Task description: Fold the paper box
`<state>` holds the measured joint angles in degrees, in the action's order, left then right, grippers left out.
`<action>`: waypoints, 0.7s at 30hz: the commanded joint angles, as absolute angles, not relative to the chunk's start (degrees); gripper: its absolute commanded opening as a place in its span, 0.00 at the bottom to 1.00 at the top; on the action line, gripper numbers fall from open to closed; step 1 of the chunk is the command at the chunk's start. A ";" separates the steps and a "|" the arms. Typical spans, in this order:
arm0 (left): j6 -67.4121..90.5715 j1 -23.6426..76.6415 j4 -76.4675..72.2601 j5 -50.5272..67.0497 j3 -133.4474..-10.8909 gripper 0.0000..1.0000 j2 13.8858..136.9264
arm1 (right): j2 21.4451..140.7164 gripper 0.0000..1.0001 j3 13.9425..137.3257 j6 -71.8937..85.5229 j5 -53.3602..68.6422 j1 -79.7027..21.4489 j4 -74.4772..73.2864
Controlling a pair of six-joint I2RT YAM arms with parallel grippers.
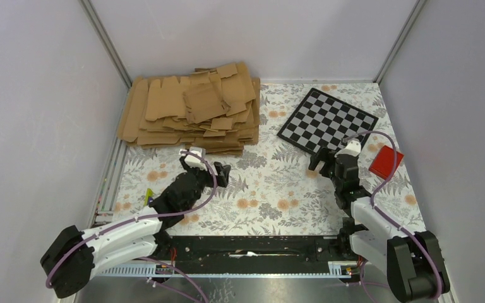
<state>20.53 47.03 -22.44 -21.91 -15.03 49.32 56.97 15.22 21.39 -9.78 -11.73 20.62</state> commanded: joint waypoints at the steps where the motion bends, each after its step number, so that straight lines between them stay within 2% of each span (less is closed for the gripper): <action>1: 17.45 46.85 -26.72 -31.51 -13.98 0.99 48.58 | 55.19 1.00 13.63 21.97 -7.40 -11.62 33.35; 8: 17.32 43.68 -26.48 -38.56 -15.37 0.99 51.84 | 54.89 1.00 11.83 29.19 -14.59 -11.64 32.10; 13: 19.07 39.33 -26.38 -38.22 -14.07 0.99 50.31 | 54.96 1.00 10.35 31.39 -15.16 -11.67 33.10; 21: 20.04 37.71 -26.74 -37.66 -12.83 0.99 48.96 | 52.60 1.00 9.89 32.18 -15.89 -11.68 33.25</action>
